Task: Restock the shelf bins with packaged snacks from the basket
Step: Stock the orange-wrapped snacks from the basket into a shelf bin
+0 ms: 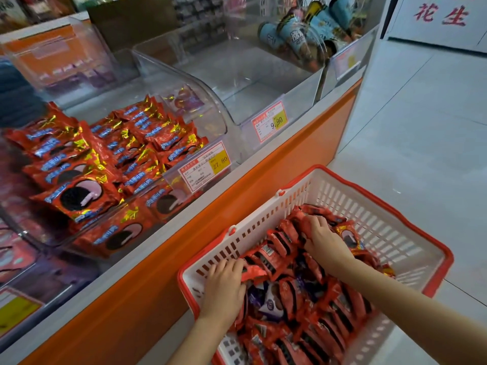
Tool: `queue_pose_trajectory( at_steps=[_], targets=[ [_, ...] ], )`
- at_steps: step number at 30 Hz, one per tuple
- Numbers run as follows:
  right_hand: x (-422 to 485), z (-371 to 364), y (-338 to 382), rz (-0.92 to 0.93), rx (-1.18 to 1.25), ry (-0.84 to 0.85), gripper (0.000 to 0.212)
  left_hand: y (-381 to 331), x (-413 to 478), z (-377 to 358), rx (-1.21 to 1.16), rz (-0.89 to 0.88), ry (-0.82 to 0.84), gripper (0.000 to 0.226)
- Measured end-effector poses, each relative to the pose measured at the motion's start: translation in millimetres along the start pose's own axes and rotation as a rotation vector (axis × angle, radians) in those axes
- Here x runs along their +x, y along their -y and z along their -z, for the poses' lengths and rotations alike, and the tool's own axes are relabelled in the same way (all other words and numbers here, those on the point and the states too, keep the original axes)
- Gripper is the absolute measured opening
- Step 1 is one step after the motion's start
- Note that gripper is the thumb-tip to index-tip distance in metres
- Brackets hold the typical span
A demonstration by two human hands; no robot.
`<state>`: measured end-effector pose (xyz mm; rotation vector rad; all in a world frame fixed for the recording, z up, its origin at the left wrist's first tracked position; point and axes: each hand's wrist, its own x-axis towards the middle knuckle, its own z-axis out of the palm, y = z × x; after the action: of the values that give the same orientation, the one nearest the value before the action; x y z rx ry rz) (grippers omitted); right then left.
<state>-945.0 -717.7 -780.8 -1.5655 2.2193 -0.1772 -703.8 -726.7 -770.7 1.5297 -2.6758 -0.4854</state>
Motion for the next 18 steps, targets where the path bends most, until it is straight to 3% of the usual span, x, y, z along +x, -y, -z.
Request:
queue_pose_trajectory(
  at_steps=[5,9,13,18],
  targets=[
    [-32.0,24.6,16.4,0.087,0.267,0.024,0.055,-9.0,-0.1,12.3,-0.294,0.12,-0.166,0.022],
    [-45.7,38.9,47.9,0.05,0.692,0.108,0.047,-15.2,3.3,28.9,-0.536,0.161,-0.191,0.034],
    [-52.5,52.3,77.0,0.026,1.041,0.173,0.038,-20.2,-3.5,55.9,-0.73,0.183,-0.268,0.025],
    [-69.8,71.7,103.6,0.228,1.048,0.266,0.03,-11.0,-22.1,84.0,-0.808,0.204,-0.31,0.031]
  ],
)
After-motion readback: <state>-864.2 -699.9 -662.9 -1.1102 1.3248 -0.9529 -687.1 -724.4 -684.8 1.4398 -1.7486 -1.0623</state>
